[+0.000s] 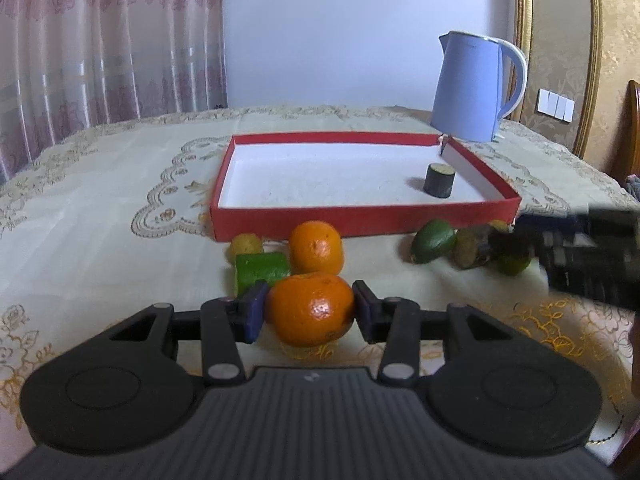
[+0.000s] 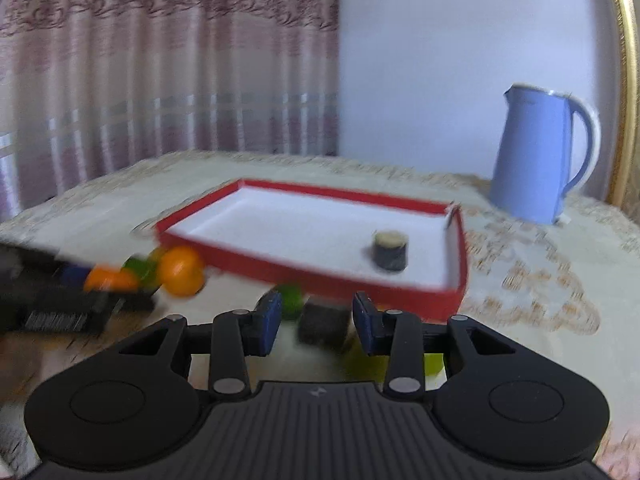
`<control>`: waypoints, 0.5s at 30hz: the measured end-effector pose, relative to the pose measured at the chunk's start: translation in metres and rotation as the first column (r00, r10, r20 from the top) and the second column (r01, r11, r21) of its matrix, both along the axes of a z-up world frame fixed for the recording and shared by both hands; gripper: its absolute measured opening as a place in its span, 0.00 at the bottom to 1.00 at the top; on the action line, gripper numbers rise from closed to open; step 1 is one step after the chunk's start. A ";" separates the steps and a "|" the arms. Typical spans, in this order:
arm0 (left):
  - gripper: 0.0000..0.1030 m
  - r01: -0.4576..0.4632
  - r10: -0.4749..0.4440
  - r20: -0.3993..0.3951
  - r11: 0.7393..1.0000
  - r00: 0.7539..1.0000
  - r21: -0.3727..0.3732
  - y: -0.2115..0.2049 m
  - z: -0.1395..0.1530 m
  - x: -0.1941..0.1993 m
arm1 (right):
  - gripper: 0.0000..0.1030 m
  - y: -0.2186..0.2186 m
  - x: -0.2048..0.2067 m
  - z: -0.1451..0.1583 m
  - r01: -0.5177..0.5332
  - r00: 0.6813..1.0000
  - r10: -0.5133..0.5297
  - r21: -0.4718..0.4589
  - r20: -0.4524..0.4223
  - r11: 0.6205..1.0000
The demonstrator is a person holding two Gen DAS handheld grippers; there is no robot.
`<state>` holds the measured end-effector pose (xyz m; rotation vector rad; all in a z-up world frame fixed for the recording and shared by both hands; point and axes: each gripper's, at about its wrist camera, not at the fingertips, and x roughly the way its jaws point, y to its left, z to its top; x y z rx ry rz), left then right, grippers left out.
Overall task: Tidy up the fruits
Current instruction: 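Carry the eggplant chunk into the red tray and open the right tool while the left tool holds the orange, then carry the mandarin orange over the red tray and open the left tool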
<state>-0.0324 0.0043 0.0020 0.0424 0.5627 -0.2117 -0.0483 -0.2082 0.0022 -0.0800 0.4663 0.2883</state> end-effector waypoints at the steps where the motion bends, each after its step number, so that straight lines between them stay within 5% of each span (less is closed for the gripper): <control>1: 0.40 -0.001 0.001 -0.001 1.000 1.000 -0.006 0.000 0.002 0.000 | 0.42 0.001 -0.003 -0.002 -0.007 1.000 0.007 -0.001 -0.016 1.000; 3: 0.40 -0.003 0.003 -0.002 1.000 1.000 -0.017 -0.001 0.005 0.001 | 0.55 0.000 -0.007 -0.007 0.004 1.000 -0.004 0.001 -0.013 1.000; 5: 0.40 -0.006 0.006 0.000 1.000 1.000 -0.013 -0.002 0.008 0.001 | 0.80 -0.002 -0.009 -0.011 0.018 1.000 -0.018 0.001 -0.009 1.000; 11: 0.40 0.002 -0.002 0.003 1.000 1.000 -0.005 -0.009 0.014 0.005 | 0.85 -0.007 -0.007 -0.021 0.071 0.997 -0.071 -0.058 -0.004 0.996; 15: 0.40 0.010 -0.010 0.015 1.000 1.000 0.001 -0.016 0.022 0.014 | 0.86 -0.018 -0.009 -0.021 0.114 0.993 -0.114 -0.013 0.001 0.993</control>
